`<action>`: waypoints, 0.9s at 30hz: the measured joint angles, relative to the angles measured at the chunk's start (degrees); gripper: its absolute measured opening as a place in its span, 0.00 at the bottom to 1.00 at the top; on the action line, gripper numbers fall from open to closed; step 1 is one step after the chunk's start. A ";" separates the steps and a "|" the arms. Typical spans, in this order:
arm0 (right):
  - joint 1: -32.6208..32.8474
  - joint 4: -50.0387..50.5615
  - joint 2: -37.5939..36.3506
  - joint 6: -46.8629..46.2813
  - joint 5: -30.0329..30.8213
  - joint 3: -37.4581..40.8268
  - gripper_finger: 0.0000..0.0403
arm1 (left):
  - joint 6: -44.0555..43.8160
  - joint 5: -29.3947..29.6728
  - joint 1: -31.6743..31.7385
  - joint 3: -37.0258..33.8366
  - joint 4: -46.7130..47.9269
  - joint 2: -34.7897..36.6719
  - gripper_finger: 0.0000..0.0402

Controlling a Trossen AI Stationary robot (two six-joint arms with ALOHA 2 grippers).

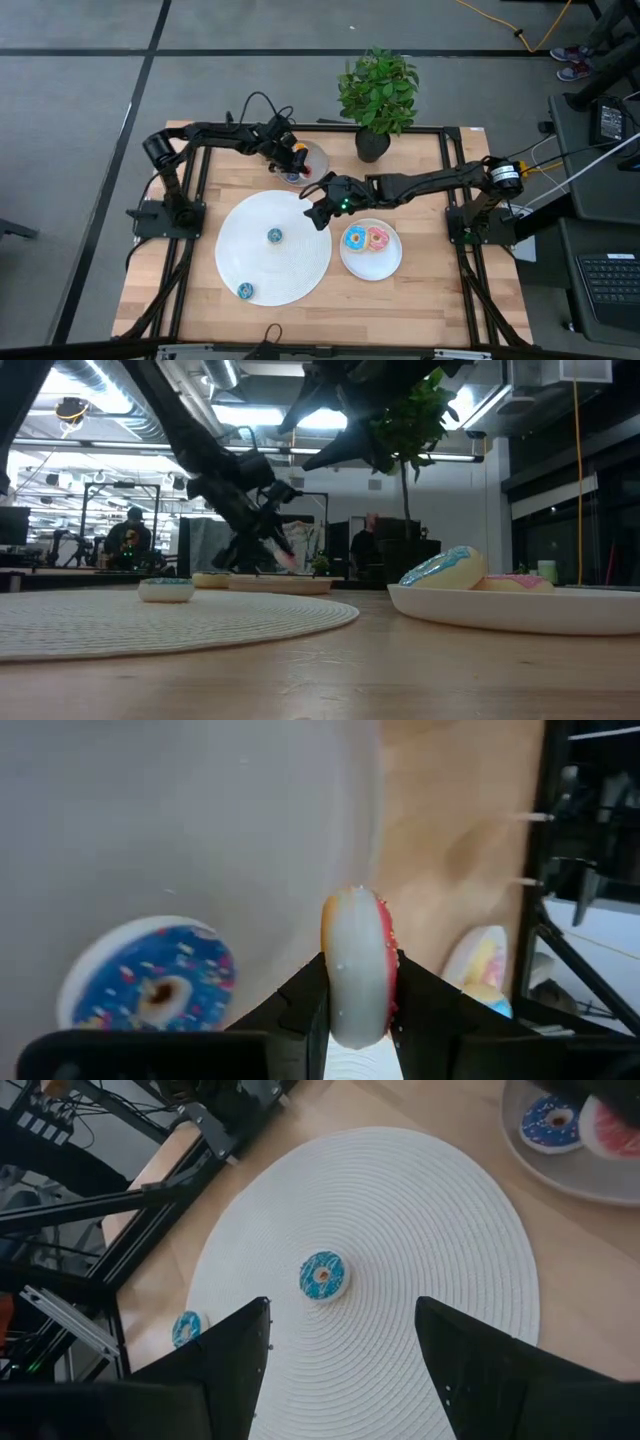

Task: Pick & Place donuts
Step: Put the small pink donut on the brown plate

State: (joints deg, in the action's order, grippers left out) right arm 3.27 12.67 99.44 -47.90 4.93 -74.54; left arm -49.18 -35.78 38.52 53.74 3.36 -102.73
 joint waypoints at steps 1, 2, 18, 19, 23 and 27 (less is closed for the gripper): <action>-0.02 0.02 0.00 -0.02 0.02 0.00 0.62 | 0.07 0.29 0.08 0.00 -0.20 -0.48 0.21; -0.04 0.00 0.00 -0.04 0.04 0.00 0.62 | 0.12 0.40 0.20 0.00 -0.70 -0.95 0.21; -0.02 0.06 0.00 -0.16 0.11 0.00 0.62 | 3.29 1.08 1.78 5.43 -0.21 -4.85 0.21; -0.04 0.05 0.00 -0.04 0.13 0.00 0.62 | 3.40 1.10 1.77 6.03 0.45 -5.35 0.21; -0.11 0.06 0.00 0.02 0.11 -0.02 0.62 | 5.08 -0.29 2.03 8.14 4.35 -7.95 0.21; -0.13 0.07 0.00 -0.04 0.11 -0.02 0.62 | 5.67 -0.61 1.66 9.07 4.99 -8.77 0.21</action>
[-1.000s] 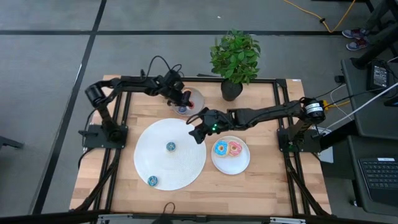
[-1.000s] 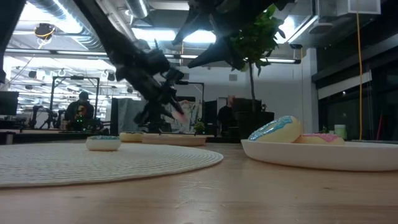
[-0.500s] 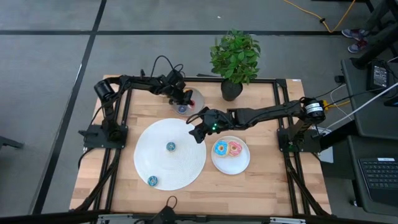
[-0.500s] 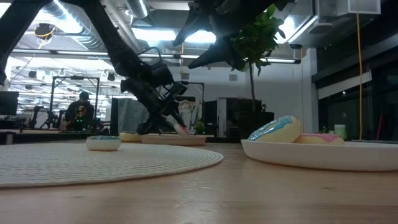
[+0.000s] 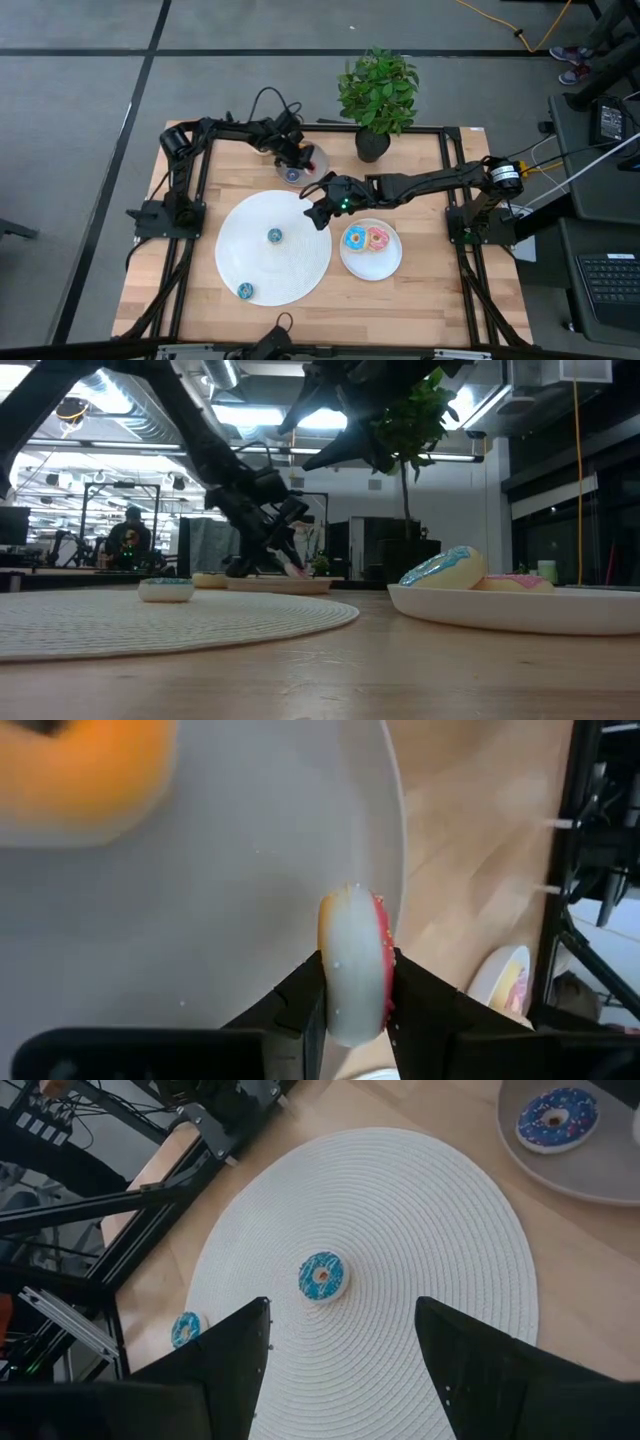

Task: Pick & Place donuts
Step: Put the small pink donut on the brown plate

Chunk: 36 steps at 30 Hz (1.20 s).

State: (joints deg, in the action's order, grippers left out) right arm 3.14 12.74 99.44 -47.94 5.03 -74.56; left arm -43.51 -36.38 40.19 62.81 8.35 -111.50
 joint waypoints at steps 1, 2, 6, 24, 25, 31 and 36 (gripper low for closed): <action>0.00 0.03 0.00 -0.02 -0.02 0.00 0.62 | 0.46 0.04 -0.06 0.21 0.60 -0.03 0.21; 0.00 0.02 0.00 -0.07 -0.02 0.00 0.62 | 0.98 0.26 -0.07 0.66 1.45 -0.03 0.21; -0.04 0.00 0.00 -0.17 -0.02 0.00 0.62 | 4.49 0.81 0.04 2.31 3.91 -0.03 0.22; -0.28 -0.18 0.00 0.03 -0.06 0.00 0.62 | 8.47 3.27 1.26 4.50 15.17 -0.03 0.41; -0.28 -0.18 0.00 0.02 -0.06 0.00 0.62 | 8.74 2.84 1.53 4.50 15.89 -0.03 0.41; -0.28 -0.41 0.00 0.04 -0.06 -0.02 0.62 | 10.74 0.63 3.27 4.48 18.62 0.77 0.42; -0.28 -1.02 0.00 0.20 -0.08 -0.02 0.62 | 12.28 0.64 4.35 4.48 20.58 1.87 0.41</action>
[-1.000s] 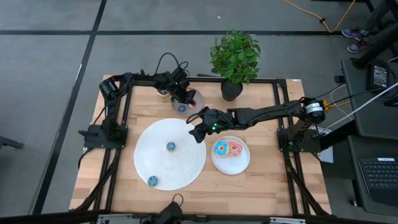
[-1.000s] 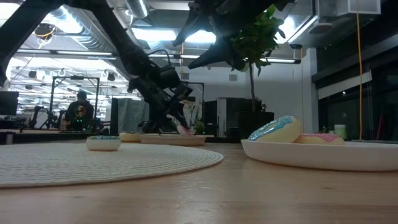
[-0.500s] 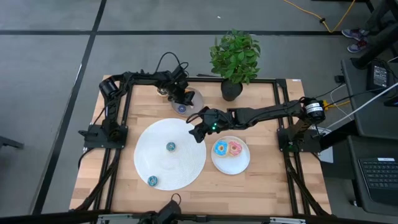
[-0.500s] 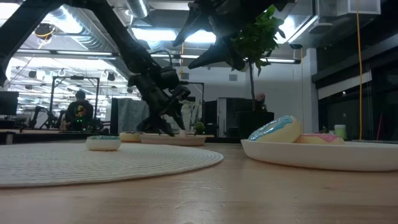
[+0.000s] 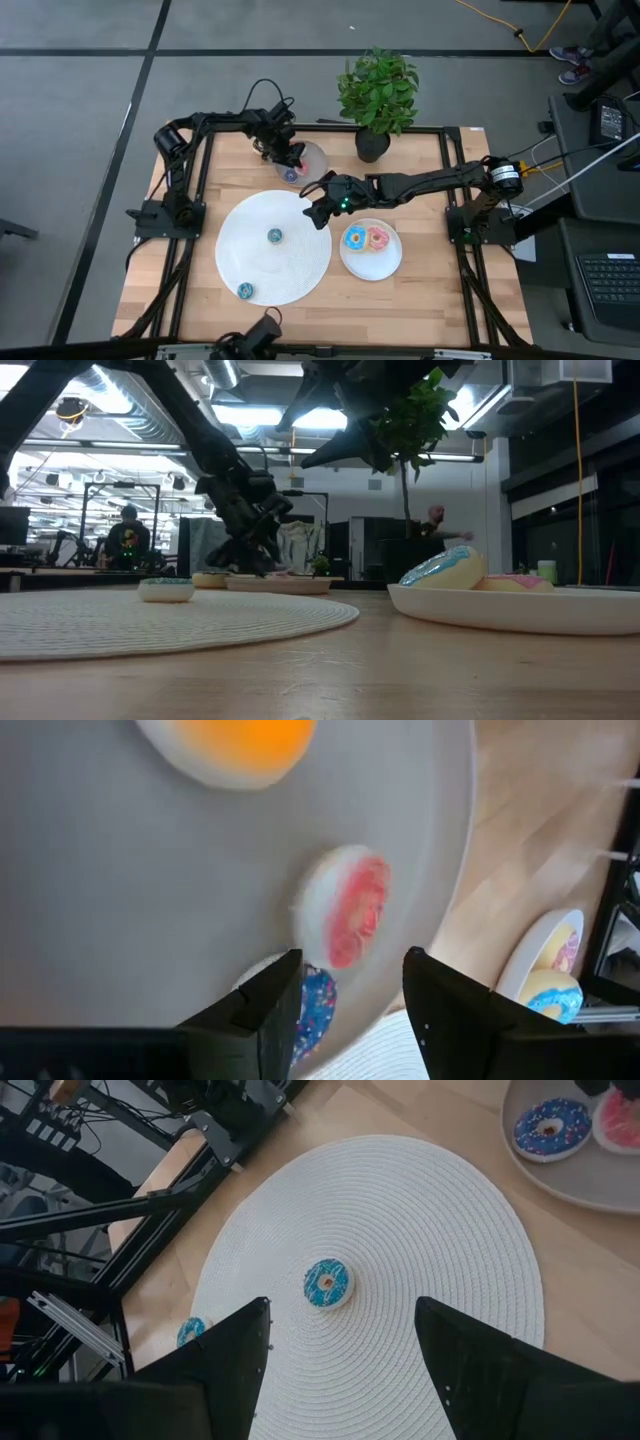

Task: Pick & Place donuts
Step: Put the small pink donut on the brown plate, then put the large black donut on the white plate

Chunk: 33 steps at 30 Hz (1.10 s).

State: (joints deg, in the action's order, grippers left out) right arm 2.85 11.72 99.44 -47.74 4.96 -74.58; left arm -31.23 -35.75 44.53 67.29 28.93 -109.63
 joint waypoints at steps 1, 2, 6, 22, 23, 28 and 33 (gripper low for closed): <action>0.00 -0.04 0.00 0.03 0.00 0.00 0.62 | 0.54 0.00 0.08 0.00 0.00 0.23 0.41; 0.00 -0.04 0.00 0.06 -0.01 0.00 0.62 | 0.96 0.02 0.13 0.00 0.29 0.48 0.41; -0.01 -0.05 0.00 0.13 -0.01 0.00 0.62 | 2.24 0.41 0.35 -0.04 1.07 1.66 0.41; -0.07 0.08 0.00 1.51 -0.01 0.00 0.62 | 10.71 6.66 2.54 -0.04 10.04 12.91 0.41; -0.07 0.07 0.00 1.53 -0.01 0.00 0.62 | 11.22 8.30 2.51 -0.04 11.13 13.96 0.41; -0.07 0.09 0.00 1.61 -0.01 0.00 0.62 | 11.96 15.24 3.61 -1.63 11.52 18.37 0.41; -0.07 0.09 0.00 1.75 -0.01 0.00 0.62 | 11.64 17.91 7.52 -4.94 11.66 20.51 0.41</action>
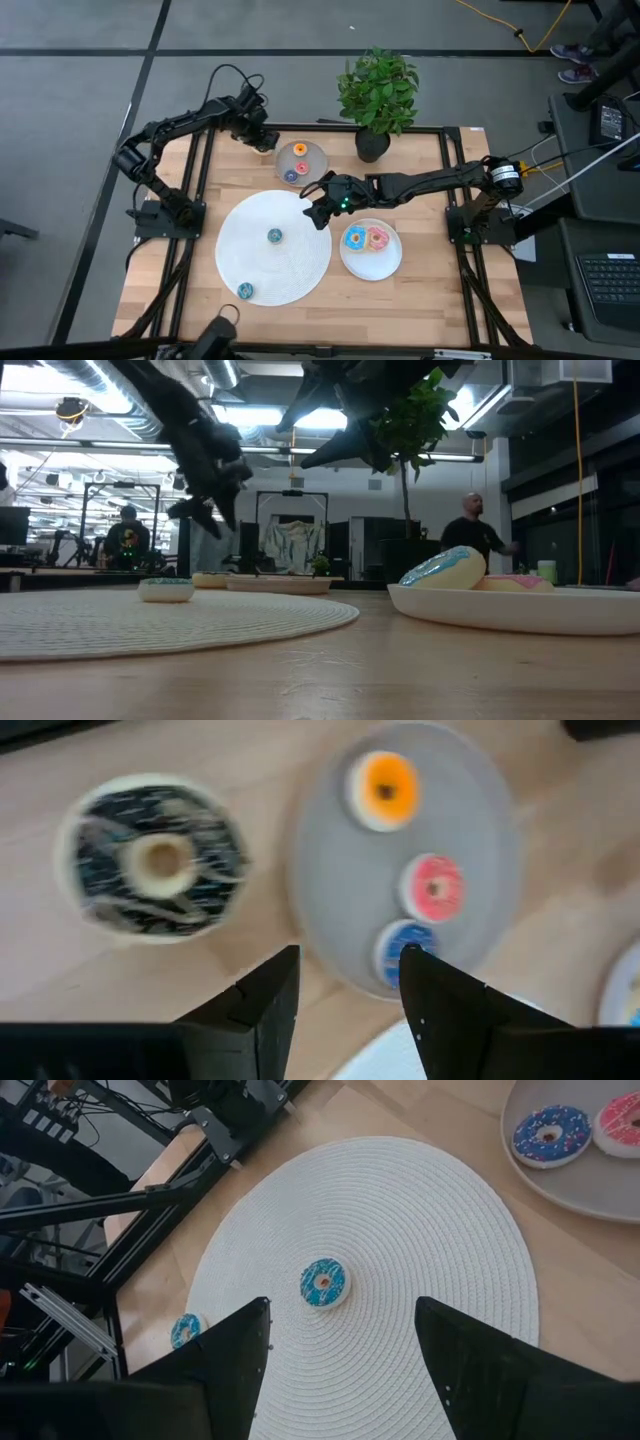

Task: Pick & Place donuts
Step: Put the large black donut on the white plate

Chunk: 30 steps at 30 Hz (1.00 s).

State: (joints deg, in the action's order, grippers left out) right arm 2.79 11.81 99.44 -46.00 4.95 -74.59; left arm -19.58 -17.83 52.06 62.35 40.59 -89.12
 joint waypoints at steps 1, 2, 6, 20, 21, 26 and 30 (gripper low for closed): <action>0.00 0.00 0.00 0.00 0.00 0.00 0.62 | -0.04 -0.10 1.12 -0.82 -0.13 0.20 0.41; 0.00 0.01 0.00 0.00 0.00 0.00 0.62 | -0.07 -0.10 2.27 -1.70 -0.09 0.30 0.41; 0.00 0.02 0.00 0.00 0.00 0.00 0.62 | -0.83 -0.08 6.71 -4.09 0.02 0.28 0.41; 0.00 0.17 0.00 0.00 0.00 0.00 0.62 | -3.76 2.28 15.78 -8.54 -7.11 -0.10 0.41; 0.00 0.31 0.00 -0.03 0.00 0.00 0.62 | -3.83 2.31 15.86 -8.69 -7.33 -0.16 0.41; -0.25 0.39 0.00 -0.15 0.00 0.00 0.62 | -4.19 1.02 15.86 -9.53 -9.91 -0.16 0.41; -0.78 0.39 0.00 -0.15 -0.20 0.00 0.62 | -3.23 0.01 15.58 -9.53 -11.67 -0.68 0.42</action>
State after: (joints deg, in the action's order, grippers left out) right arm 2.01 12.21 99.44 -46.15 4.75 -74.59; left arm -22.81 -17.82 67.63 52.82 28.91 -89.80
